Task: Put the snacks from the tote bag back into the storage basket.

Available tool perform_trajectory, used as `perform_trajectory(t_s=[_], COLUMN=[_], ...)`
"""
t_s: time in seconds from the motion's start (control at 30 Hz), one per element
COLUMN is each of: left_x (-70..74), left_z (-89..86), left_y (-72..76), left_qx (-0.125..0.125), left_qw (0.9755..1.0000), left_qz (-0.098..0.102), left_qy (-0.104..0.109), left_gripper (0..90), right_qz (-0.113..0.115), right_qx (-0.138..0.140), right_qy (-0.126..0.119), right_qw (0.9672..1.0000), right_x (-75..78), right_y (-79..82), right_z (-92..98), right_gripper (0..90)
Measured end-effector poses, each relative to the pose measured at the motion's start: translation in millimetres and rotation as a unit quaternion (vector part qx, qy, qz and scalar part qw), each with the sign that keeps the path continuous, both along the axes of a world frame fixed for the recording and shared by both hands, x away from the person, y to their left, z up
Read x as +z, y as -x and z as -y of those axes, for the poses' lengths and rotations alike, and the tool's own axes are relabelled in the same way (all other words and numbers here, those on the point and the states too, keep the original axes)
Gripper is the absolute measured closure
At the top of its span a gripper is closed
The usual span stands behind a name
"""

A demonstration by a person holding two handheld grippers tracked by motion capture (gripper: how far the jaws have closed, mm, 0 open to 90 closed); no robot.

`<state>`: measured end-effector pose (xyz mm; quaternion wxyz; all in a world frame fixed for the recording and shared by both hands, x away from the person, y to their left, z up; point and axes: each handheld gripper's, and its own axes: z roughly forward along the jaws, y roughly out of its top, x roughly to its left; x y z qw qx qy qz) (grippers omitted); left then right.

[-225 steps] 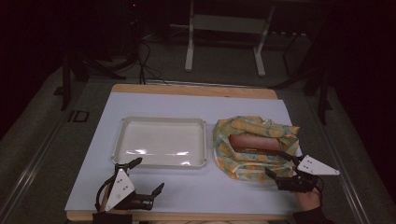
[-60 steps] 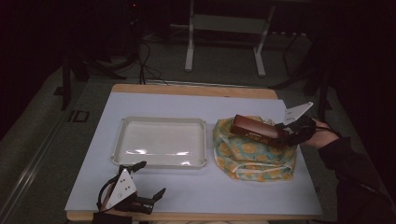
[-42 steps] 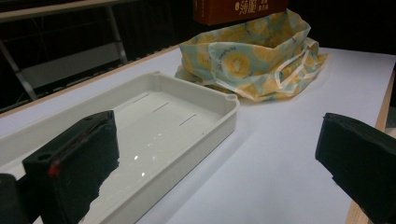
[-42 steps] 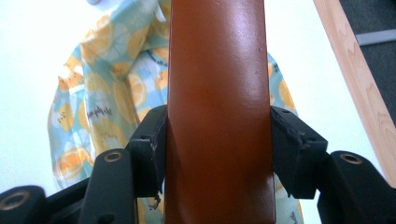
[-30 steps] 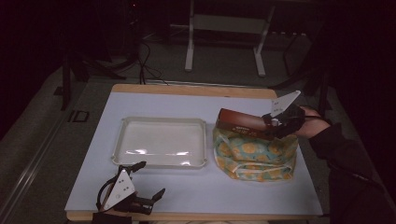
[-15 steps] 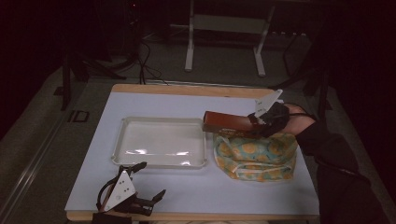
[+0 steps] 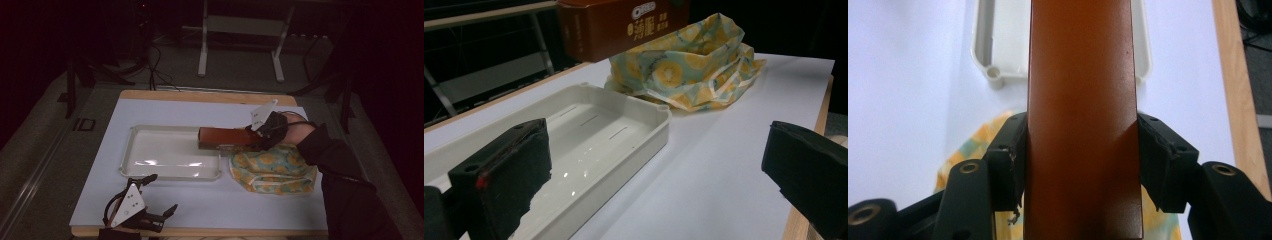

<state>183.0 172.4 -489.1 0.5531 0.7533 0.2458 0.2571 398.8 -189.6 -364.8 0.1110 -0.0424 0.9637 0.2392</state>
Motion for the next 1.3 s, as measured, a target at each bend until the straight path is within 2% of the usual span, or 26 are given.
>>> perform_trajectory(t_s=[0.37, 0.5, 0.7, 0.87, 1.03, 1.3], left_x=[0.2, -0.1, -0.3, -0.4, -0.7, -0.5], left_z=[-1.4, -0.4, 0.0, 0.1, 0.8, 0.9], left_y=[0.4, 0.4, 0.6, 0.6, 0.6, -0.1], left_qx=[0.003, -0.001, -0.004, -0.005, -0.005, -0.004], left_qw=[1.0000, 1.0000, 1.0000, 1.0000, 1.0000, 0.9999], left_qz=[0.002, 0.002, 0.002, 0.002, -0.001, -0.014], left_qy=[0.001, -0.002, -0.002, -0.004, -0.006, -0.006], left_gripper=[0.0, 0.0, 0.0, 0.0, 0.0, 0.0], right_qz=[-0.008, -0.019, -0.017, -0.019, -0.012, -0.018], right_qx=[0.020, 0.024, 0.042, 0.042, 0.044, 0.050], right_qy=[-0.022, -0.035, -0.046, -0.063, -0.075, -0.064], right_qw=[0.9995, 0.9989, 0.9979, 0.9969, 0.9962, 0.9965], right_x=[-6.5, -8.2, -13.2, -17.1, -24.4, -46.7], right_y=[-2.3, -2.5, -1.0, -0.8, 1.8, 1.4], right_z=[-35.8, -47.4, -63.7, -74.4, -84.2, -100.1], right_gripper=[42.9, 42.9, 42.9, 42.9, 43.0, 42.9])
